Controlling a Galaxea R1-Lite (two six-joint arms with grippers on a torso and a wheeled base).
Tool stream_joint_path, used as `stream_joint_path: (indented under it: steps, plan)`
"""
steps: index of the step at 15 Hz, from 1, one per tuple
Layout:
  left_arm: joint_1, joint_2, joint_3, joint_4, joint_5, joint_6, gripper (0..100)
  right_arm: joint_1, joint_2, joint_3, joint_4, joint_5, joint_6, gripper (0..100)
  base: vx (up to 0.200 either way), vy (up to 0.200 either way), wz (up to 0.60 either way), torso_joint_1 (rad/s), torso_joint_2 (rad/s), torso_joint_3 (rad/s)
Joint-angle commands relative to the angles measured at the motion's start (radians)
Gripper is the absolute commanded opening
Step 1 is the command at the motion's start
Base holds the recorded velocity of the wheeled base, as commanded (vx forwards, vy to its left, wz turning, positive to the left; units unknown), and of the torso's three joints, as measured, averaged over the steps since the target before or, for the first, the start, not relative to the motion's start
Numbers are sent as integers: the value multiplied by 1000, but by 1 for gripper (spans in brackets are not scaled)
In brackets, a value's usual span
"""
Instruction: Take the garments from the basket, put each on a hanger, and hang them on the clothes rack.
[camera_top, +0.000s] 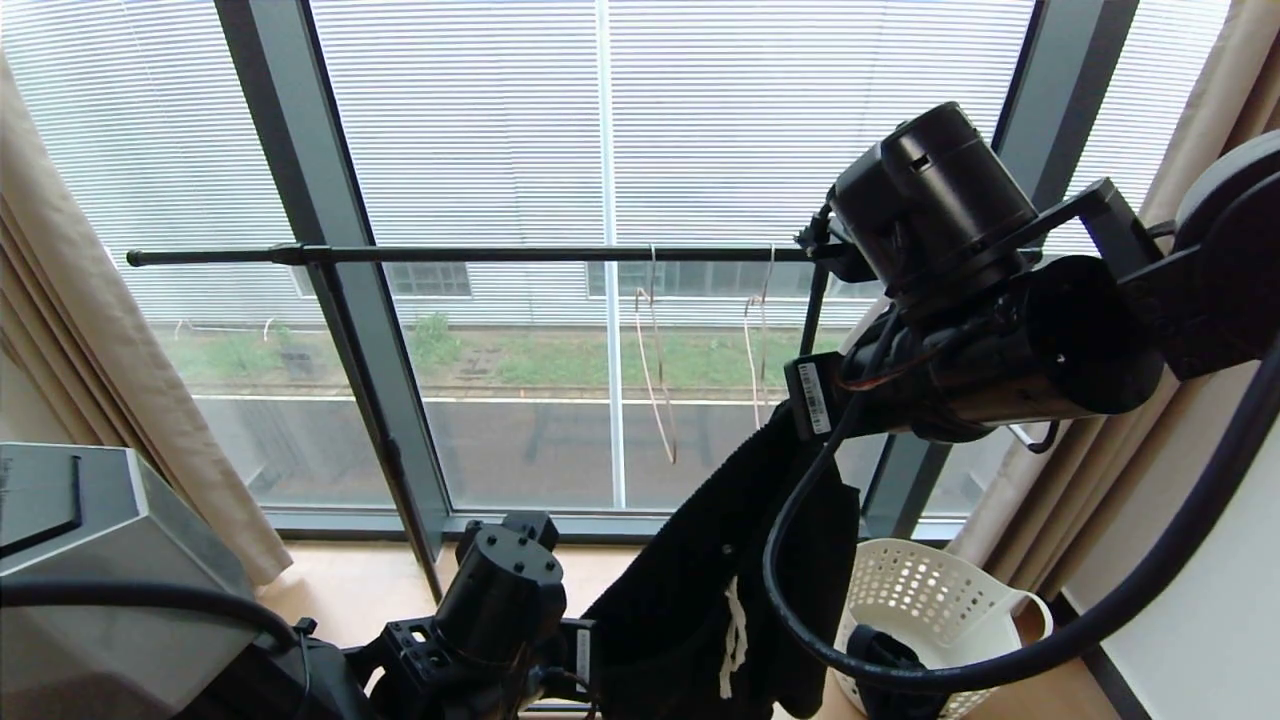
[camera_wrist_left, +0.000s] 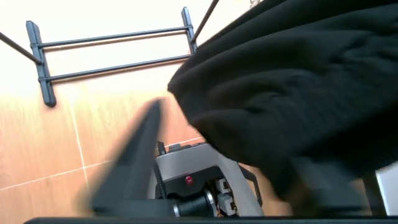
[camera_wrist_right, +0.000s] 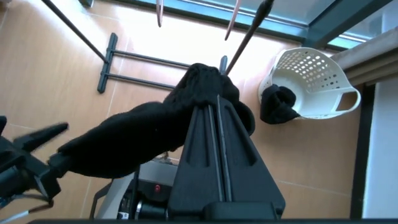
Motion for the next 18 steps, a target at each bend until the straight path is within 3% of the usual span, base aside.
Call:
stream_joint_path:
  steps: [1,2,4,6,8,10,11,13,15,18]
  plan:
    - [10,-22,0,1,3,0,0,-34,-20,70,-53,4,-20,0,0,0,0,0,0,0]
    - [19,-33,0,3,1,0,0,-48,-26,96,-73,9,-34,0,0,0,0,0,0,0]
    - [85,-88,-7,6,-2,28,0,-76,-84,253,-194,33,-128,0,0,0,0,0,0,0]
    - [131,-125,-47,52,-7,57,0,-90,-179,511,-435,79,-276,0,0,0,0,0,0,0]
    - [145,-177,-66,129,-14,124,0,-88,-199,635,-584,144,-351,0,0,0,0,0,0,0]
    - [168,-214,-96,179,-28,201,0,-85,-193,661,-638,151,-367,0,0,0,0,0,0,0]
    - [171,-243,-145,262,-28,223,0,-83,-191,673,-650,158,-368,0,0,0,0,0,0,0]
    - [176,-295,-308,574,-30,227,0,-83,-196,672,-676,174,-365,0,0,0,0,0,0,0]
    - [195,-304,-432,755,-31,230,0,-83,-191,667,-720,176,-358,0,0,0,0,0,0,0]
    - [194,-315,-507,860,-31,269,0,-83,-193,667,-760,174,-309,0,0,0,0,0,0,0]
